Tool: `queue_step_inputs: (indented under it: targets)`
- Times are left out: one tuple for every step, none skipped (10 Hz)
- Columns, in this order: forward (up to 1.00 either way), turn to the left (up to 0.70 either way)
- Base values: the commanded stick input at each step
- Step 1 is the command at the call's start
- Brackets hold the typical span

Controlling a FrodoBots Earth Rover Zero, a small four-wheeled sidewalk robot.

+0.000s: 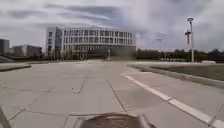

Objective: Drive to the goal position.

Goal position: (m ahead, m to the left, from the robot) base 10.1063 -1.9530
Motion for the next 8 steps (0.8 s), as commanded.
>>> queue_step_inputs:
  targets:
    - [1.00, 0.00]
    - [1.00, 0.00]
    - [1.00, 0.00]
    - [1.00, 0.00]
    - [1.00, 0.00]
    - [1.00, 0.00]
    - [1.00, 0.00]
    - [1.00, 0.00]
